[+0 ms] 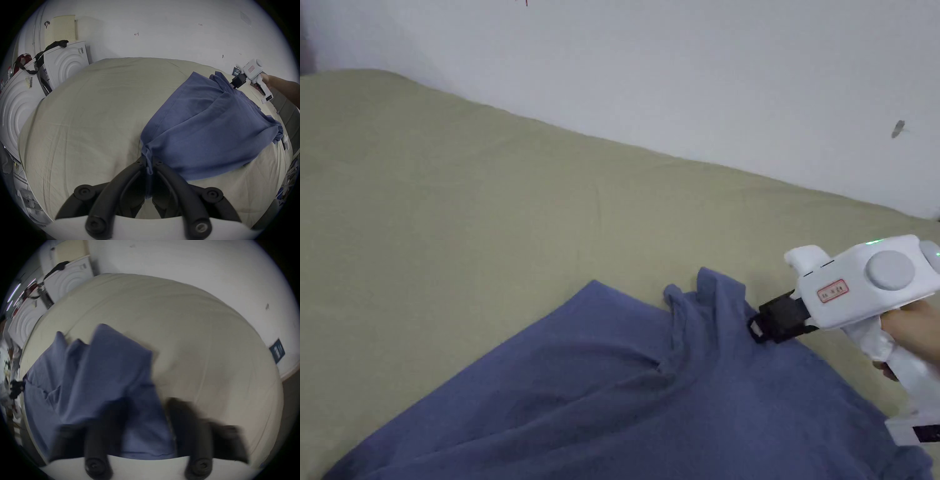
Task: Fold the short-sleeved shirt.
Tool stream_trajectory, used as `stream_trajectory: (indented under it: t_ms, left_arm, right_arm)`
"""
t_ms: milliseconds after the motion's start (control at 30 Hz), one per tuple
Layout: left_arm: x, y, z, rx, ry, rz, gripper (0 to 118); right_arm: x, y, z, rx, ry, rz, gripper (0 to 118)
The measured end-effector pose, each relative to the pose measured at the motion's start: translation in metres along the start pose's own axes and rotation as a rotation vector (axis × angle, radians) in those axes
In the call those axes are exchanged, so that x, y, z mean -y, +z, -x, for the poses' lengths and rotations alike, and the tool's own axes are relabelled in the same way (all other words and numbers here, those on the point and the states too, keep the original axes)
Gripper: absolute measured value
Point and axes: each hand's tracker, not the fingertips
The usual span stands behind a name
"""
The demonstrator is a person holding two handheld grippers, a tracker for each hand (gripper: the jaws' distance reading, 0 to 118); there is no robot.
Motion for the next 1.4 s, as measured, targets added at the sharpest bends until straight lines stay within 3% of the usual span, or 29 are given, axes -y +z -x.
stream_trajectory:
  t_ms: [33, 67, 200, 333, 467, 600, 700, 833, 1000, 1167, 1400]
  left_arm:
    - [0.0, 0.0, 0.0, -0.001, -0.002, -0.001, 5]
    - [0.001, 0.0, 0.0, 0.002, -0.002, -0.004, 5]
    - [-0.002, 0.001, 0.005, 0.037, 0.035, -0.013, 5]
    - [-0.013, 0.009, 0.016, 0.096, 0.107, -0.066, 5]
    - [-0.046, 0.029, 0.017, 0.137, 0.095, -0.148, 5]
    - [-0.093, 0.048, 0.018, 0.193, 0.053, -0.243, 5]
    - [-0.138, 0.066, 0.018, 0.208, -0.001, -0.308, 5]
    - [-0.201, 0.091, 0.018, 0.229, -0.076, -0.381, 5]
    - [-0.274, 0.118, 0.014, 0.206, -0.195, -0.452, 5]
    - [-0.339, 0.137, 0.006, 0.172, -0.239, -0.52, 5]
    - [-0.401, 0.15, -0.015, 0.121, -0.218, -0.576, 5]
  right_arm:
    - [-0.001, 0.003, 0.008, 0.067, 0.042, -0.012, 1]
    - [-0.002, 0.008, 0.016, 0.129, 0.03, -0.007, 1]
    - [0.0, 0.035, 0.024, 0.004, -0.066, -0.028, 1]
    - [0.002, 0.09, 0.042, -0.002, -0.082, -0.177, 1]
    - [0.004, 0.152, 0.051, -0.038, -0.109, -0.328, 1]
    - [0.005, 0.208, 0.058, -0.014, -0.112, -0.464, 0]
    - [0.004, 0.248, 0.063, 0.079, -0.096, -0.554, 0]
    - [0.001, 0.306, 0.054, 0.15, -0.148, -0.652, 0]
    - [-0.008, 0.373, 0.042, 0.294, -0.156, -0.79, 0]
    - [-0.03, 0.424, 0.032, 0.421, -0.178, -0.912, 0]
    - [-0.067, 0.462, 0.017, 0.51, -0.158, -0.99, 0]
